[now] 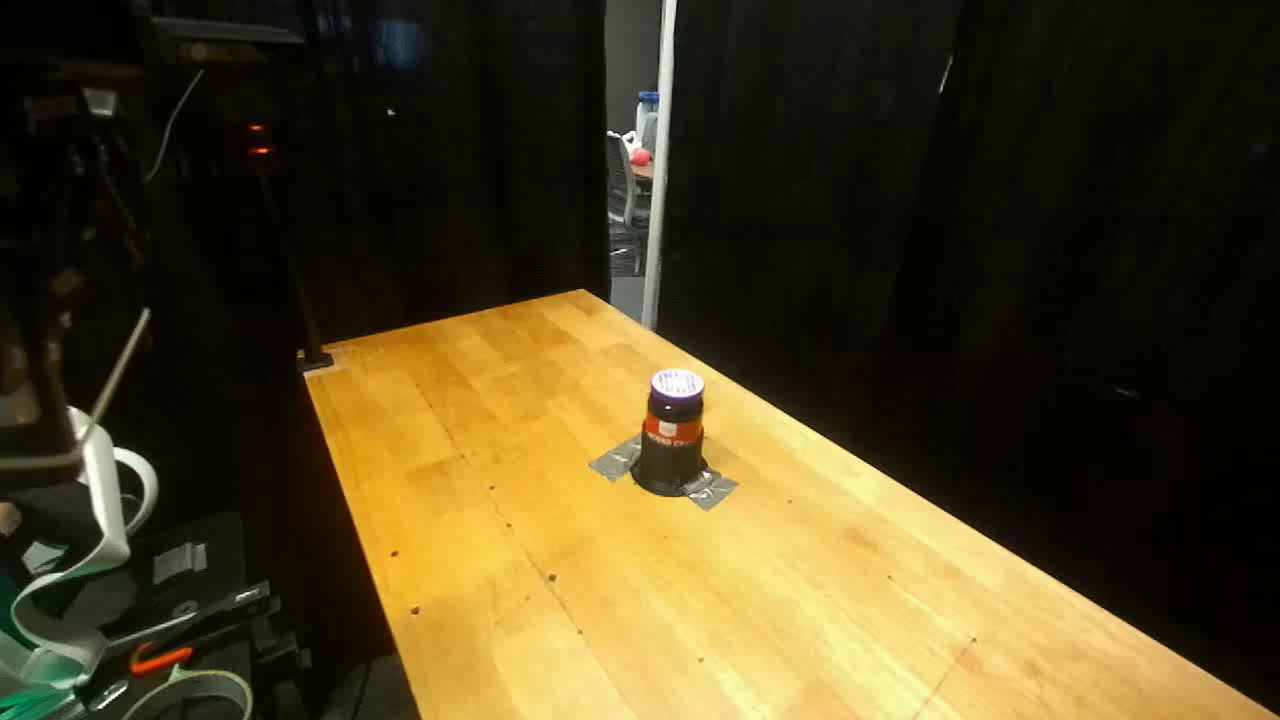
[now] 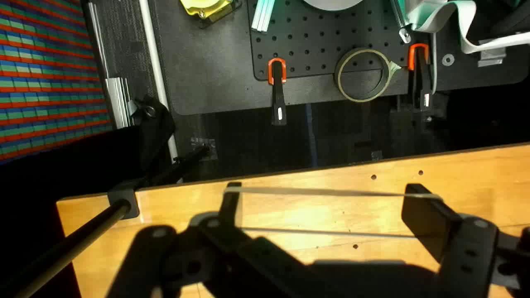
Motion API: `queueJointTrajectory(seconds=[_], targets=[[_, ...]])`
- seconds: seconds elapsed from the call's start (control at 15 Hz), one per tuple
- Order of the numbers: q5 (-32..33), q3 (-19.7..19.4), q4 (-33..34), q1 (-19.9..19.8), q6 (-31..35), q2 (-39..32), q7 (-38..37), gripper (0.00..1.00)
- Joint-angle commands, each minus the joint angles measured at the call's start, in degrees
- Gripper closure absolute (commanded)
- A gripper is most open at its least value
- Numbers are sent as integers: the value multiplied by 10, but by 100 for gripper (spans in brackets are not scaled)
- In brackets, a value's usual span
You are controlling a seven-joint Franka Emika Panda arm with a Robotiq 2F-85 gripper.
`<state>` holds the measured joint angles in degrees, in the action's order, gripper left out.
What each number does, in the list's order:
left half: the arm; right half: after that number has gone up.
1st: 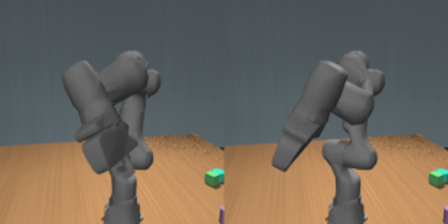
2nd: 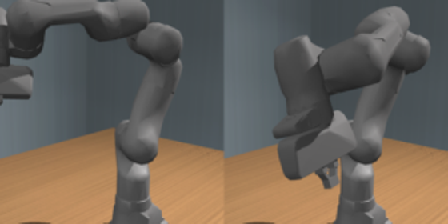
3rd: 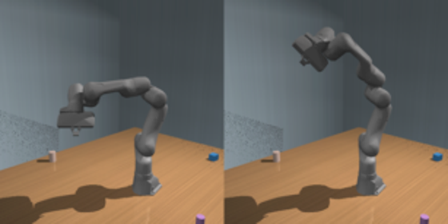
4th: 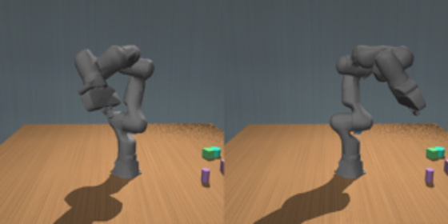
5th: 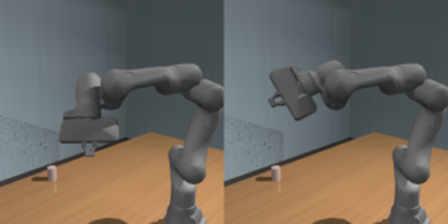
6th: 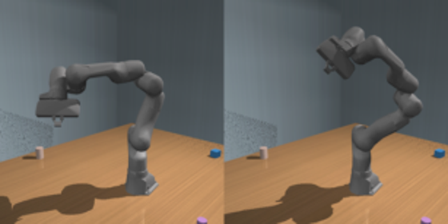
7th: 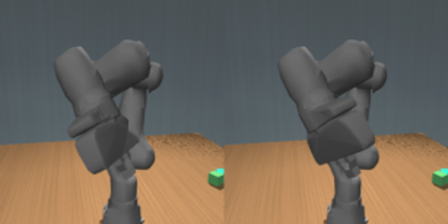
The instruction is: Put the elastic around the bottle
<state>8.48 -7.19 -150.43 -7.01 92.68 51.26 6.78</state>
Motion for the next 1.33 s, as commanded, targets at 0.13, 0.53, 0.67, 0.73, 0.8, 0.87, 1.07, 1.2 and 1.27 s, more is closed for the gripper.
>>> queueJointTrajectory(seconds=[0.13,0.53,0.67,0.73,0.8,0.87,1.07,1.2,1.27], targets=[[2,-3,3,5,-1,2,-3,0],[1,53,108,49,-9,-143,-19,0],[8,75,152,65,-15,-200,-20,0],[8,85,179,74,-23,-233,-19,0],[9,96,204,79,-19,-266,-23,0],[8,105,232,84,-16,-299,-27,0],[1,122,313,93,11,-397,-57,0],[-2,128,369,97,42,-458,-86,0],[4,132,400,99,51,-492,-102,0]])
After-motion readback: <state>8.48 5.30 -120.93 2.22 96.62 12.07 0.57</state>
